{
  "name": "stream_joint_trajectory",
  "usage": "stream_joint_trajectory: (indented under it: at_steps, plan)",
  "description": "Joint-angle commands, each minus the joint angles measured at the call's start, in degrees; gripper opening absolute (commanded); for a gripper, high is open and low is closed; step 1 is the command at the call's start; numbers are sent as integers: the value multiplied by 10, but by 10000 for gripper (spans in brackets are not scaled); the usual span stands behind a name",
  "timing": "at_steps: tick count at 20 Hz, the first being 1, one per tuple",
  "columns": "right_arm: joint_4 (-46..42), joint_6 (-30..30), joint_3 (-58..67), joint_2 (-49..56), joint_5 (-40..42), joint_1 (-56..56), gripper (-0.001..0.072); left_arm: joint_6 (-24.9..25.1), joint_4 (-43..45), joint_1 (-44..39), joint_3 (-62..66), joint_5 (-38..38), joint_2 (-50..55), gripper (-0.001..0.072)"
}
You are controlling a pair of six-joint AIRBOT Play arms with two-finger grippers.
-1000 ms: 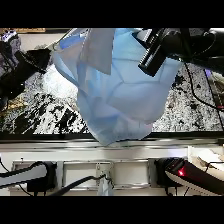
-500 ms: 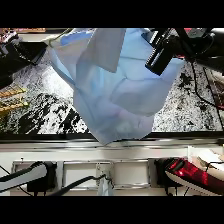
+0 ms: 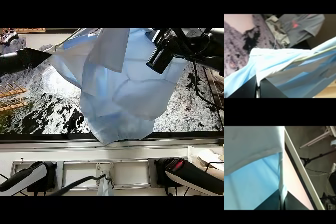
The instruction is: Fold the clothes and pants, and hang the long-sleeved shirts on hangers.
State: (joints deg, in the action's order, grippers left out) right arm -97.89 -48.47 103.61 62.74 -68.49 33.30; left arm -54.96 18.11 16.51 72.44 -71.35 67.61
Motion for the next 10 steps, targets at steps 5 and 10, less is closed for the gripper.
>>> stream_joint_trajectory:
  at_steps: [5,10]
  plan:
    - [-12,28,-10,7,-30,0,18,-57,-53,-1,30,-4,-19,12]
    - [-41,-11,-10,13,5,-1,19,-48,-72,-24,33,-9,-103,12]
